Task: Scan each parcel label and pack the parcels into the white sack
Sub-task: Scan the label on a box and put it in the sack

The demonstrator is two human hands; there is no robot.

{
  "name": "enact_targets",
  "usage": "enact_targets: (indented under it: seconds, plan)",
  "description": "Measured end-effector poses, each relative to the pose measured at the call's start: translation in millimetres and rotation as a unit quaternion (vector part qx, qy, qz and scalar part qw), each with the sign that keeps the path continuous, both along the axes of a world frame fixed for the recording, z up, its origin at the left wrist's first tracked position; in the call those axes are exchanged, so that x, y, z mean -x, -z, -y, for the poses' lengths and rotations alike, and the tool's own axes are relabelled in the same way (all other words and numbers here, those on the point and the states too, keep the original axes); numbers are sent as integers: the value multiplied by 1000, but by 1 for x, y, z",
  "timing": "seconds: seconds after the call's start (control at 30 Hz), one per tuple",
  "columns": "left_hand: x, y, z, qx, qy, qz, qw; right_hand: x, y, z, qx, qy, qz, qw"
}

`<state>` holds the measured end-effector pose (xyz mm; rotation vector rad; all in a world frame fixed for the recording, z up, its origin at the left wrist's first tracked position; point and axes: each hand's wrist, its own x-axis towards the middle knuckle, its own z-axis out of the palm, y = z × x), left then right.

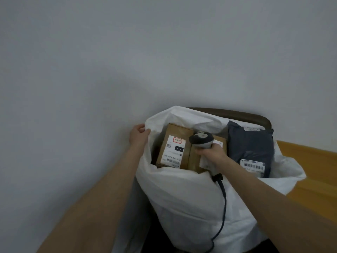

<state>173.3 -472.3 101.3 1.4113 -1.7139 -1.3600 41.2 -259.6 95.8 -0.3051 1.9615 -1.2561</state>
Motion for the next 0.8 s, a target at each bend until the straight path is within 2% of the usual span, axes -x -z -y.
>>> enact_targets:
  seconds: [0.07,0.1,0.2,0.27,0.33,0.43,0.53,0.67,0.73,0.8]
  plan:
    - [-13,12,-27,-17,3,28,999,-1,-5,-13,14,8,-7,1000]
    - [-21,17,-39,0,-3,70,998,-2,-7,-20,20,12,-7,1000]
    - [-39,25,-81,103,10,226,968,-5,-9,-42,7,0,-17,1000]
    - [-38,24,-118,222,70,225,946,-9,-8,-55,-1,-7,-42,999]
    - [-28,24,-155,326,211,206,898,-12,-7,-67,-8,6,-64,998]
    - [-18,40,-195,379,395,266,793,-13,-8,-83,-13,29,-90,995]
    - [-14,68,-208,385,420,358,740,-12,-8,-103,-3,35,-88,996]
    - [-1,77,-211,475,395,377,690,-10,2,-133,18,58,-69,996]
    - [7,71,-209,467,410,344,704,-9,8,-147,7,62,-65,996]
    - [12,54,-204,399,401,289,773,-7,10,-157,-20,48,-78,996]
